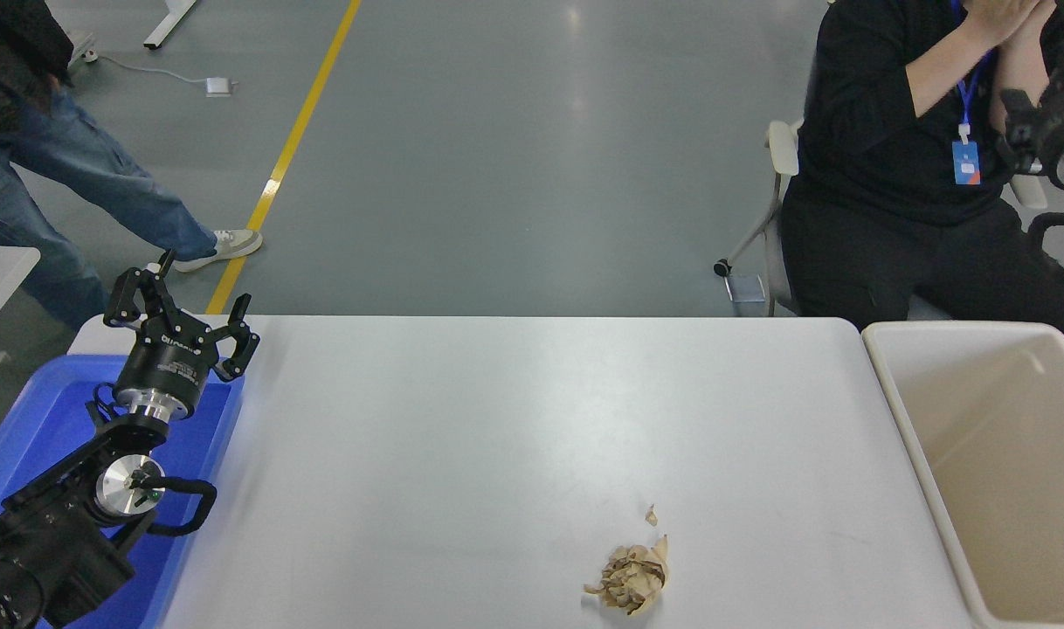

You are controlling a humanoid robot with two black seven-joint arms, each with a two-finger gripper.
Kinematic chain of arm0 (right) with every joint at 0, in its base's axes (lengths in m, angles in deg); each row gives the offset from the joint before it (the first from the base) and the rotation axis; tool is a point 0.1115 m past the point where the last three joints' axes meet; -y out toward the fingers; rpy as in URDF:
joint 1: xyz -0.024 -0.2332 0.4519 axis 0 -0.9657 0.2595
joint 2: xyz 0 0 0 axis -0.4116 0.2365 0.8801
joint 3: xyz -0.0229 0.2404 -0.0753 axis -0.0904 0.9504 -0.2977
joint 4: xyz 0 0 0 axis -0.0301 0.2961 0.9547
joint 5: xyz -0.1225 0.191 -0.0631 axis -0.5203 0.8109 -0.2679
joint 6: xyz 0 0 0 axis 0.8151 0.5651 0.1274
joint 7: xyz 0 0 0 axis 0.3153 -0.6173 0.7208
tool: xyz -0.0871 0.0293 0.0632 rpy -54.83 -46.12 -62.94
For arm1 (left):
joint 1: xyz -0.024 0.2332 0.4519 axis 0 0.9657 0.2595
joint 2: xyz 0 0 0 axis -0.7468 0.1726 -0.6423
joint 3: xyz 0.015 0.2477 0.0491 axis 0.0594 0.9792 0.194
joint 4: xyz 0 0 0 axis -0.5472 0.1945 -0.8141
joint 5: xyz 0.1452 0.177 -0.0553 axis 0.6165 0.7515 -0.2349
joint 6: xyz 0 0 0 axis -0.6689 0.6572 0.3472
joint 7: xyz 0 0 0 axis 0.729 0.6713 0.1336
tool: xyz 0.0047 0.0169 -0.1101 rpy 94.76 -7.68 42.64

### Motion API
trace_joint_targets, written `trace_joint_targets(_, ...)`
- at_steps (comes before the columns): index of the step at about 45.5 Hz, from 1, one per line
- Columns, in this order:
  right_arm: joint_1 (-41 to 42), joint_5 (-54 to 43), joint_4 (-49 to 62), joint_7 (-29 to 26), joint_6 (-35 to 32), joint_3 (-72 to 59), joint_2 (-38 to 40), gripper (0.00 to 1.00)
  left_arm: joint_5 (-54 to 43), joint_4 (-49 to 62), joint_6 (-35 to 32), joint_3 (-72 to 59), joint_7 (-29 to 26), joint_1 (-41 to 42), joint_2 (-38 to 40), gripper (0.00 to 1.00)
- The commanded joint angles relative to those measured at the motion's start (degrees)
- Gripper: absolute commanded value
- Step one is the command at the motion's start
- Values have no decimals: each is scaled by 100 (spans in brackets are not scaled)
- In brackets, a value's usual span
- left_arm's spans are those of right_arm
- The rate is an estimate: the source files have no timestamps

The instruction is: Clean the table surface

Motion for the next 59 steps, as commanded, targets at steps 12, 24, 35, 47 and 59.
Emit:
trace_joint_targets(12,-2081,-31,-1131,968,-450,1433,-219,99,1,2,0,0,1,0,-1,100)
trace_joint_targets(24,-2838,-49,-1149,1451,-644,1442,-650,99,1,2,0,0,1,0,-1,100)
trace_joint_targets(35,-3198,-58,-1105,1530,-653,1319,-1037,99,1,2,0,0,1,0,-1,100)
trace_joint_targets(47,-3163,-58,-1096,1530,-653,1310,-1081,99,1,2,0,0,1,0,7,100)
trace_joint_targets(59,-3128,-58,-1000,1522,-653,1275,-993,99,1,2,0,0,1,0,7,100)
